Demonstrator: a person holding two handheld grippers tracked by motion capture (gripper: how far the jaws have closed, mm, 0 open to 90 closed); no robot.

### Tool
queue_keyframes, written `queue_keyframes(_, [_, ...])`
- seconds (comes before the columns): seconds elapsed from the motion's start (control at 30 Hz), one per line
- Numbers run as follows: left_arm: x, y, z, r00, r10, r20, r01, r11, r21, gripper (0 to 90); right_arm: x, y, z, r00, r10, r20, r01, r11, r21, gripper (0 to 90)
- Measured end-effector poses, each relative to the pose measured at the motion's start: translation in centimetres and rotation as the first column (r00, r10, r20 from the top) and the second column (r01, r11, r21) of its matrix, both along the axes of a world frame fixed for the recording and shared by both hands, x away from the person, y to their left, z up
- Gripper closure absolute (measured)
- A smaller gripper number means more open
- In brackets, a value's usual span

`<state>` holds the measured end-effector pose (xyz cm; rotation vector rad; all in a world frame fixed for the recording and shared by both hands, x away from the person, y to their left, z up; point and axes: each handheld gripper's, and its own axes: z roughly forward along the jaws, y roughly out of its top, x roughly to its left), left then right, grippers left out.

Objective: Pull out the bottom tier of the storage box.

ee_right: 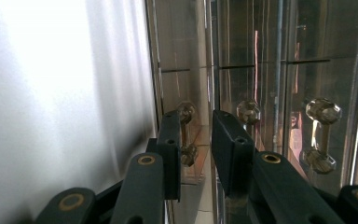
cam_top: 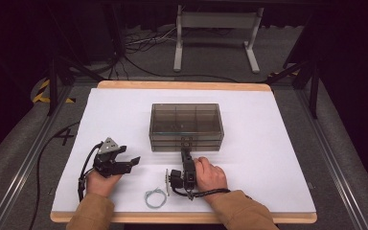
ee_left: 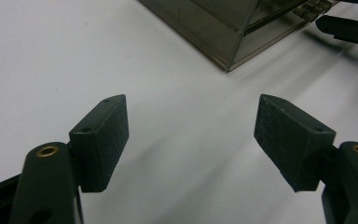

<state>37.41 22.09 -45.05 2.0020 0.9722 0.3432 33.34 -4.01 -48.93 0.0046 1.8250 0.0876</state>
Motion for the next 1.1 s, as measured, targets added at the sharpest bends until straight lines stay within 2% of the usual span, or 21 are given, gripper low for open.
queue_keyframes(0.33, [0.0, 0.0, 0.0, 1.0, -0.001, -0.002, 0.001, 1.0, -0.001, 26.9, 0.4, 0.2, -0.6, 0.9998, -0.019, 0.001, 0.019, 0.999, -0.038, 74.1])
queue_keyframes(0.5, [0.0, 0.0, 0.0, 1.0, -0.004, -0.002, 0.004, 1.0, 0.001, 27.0, 0.6, 0.3, -0.8, 0.9993, -0.033, 0.019, 0.034, 0.998, -0.054, 76.1])
queue_keyframes(0.7, [0.0, -0.2, -0.1, 1.0, -0.008, -0.002, 0.008, 0.9999, 0.007, 27.0, 0.6, 0.3, -1.0, 0.9988, -0.031, 0.037, 0.034, 0.997, -0.065, 77.6])
queue_keyframes(1.1, [0.0, -0.2, -0.1, 1.0, -0.009, -0.003, 0.009, 0.9999, 0.006, 27.0, 0.6, 0.3, -1.1, 0.9986, -0.027, 0.044, 0.03, 0.997, -0.069, 80.4])
